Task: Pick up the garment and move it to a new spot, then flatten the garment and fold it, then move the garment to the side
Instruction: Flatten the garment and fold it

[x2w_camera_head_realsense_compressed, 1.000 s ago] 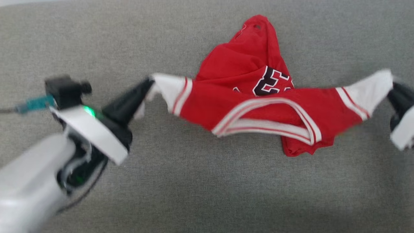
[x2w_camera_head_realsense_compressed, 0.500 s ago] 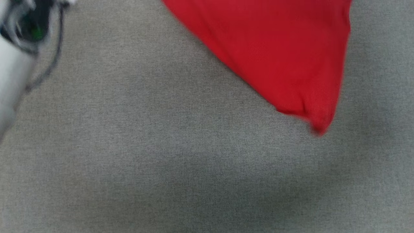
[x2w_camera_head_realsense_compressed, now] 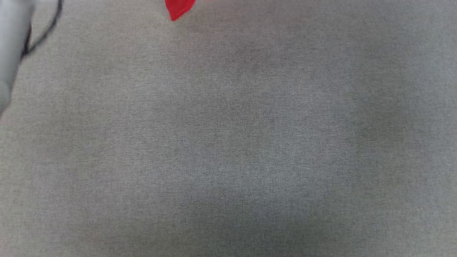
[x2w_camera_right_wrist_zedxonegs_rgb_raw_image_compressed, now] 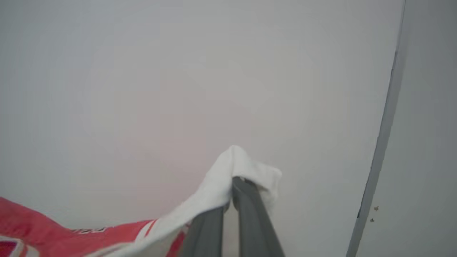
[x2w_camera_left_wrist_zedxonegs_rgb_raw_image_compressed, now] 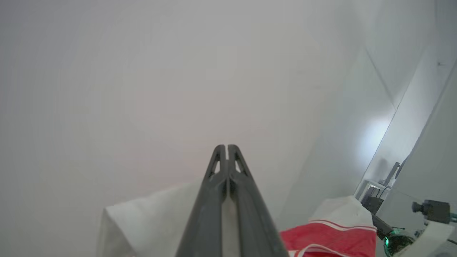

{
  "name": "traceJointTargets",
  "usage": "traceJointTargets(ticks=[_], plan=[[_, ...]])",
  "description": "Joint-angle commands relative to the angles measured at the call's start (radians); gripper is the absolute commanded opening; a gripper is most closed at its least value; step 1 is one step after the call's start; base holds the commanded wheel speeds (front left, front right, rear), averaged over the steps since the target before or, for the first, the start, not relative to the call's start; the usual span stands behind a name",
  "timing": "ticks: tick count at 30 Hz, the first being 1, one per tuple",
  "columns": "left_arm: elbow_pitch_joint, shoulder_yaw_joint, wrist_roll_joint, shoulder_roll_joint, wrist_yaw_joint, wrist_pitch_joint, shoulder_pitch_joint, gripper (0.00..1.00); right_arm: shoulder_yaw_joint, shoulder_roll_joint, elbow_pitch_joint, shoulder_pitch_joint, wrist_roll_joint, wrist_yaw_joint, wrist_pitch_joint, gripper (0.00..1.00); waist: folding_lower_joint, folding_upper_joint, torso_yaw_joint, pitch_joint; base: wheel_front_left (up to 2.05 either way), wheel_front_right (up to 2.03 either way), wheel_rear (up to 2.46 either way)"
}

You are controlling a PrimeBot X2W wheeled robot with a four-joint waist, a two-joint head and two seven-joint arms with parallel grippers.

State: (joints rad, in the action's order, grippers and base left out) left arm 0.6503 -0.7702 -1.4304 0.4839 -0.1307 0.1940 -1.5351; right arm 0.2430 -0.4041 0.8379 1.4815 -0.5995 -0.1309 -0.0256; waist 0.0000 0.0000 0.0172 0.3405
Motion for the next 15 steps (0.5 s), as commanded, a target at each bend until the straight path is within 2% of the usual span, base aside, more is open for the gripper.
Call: traceJointTargets(ticks=[1,4,9,15], plan=[[-0.015,-0.006,-0.025,0.021,0.001,-0.022,0.051,0.00,0.021,-0.011,0.009,-0.053,-0.014,0.000,0.002,0.00,0.0000,0.0000,0.002,-0.003,0.00,0.00,0.00],[-0.084,-0.036,-0.059,0.057,0.001,-0.044,0.158,0.00,0.099,-0.041,-0.025,-0.157,-0.044,0.000,0.001,0.00,0.0000,0.0000,0.004,-0.002,0.00,0.00,0.00],[-0.237,-0.099,-0.110,0.135,0.001,-0.059,0.432,0.00,0.196,-0.122,-0.131,-0.400,-0.150,0.000,-0.006,0.00,0.0000,0.0000,0.004,-0.017,0.00,0.00,0.00],[-0.380,-0.162,-0.143,0.217,0.001,0.011,0.752,0.00,0.229,-0.247,-0.300,-0.714,-0.256,0.000,-0.015,0.00,0.0000,0.0000,0.002,-0.046,0.00,0.00,0.00]])
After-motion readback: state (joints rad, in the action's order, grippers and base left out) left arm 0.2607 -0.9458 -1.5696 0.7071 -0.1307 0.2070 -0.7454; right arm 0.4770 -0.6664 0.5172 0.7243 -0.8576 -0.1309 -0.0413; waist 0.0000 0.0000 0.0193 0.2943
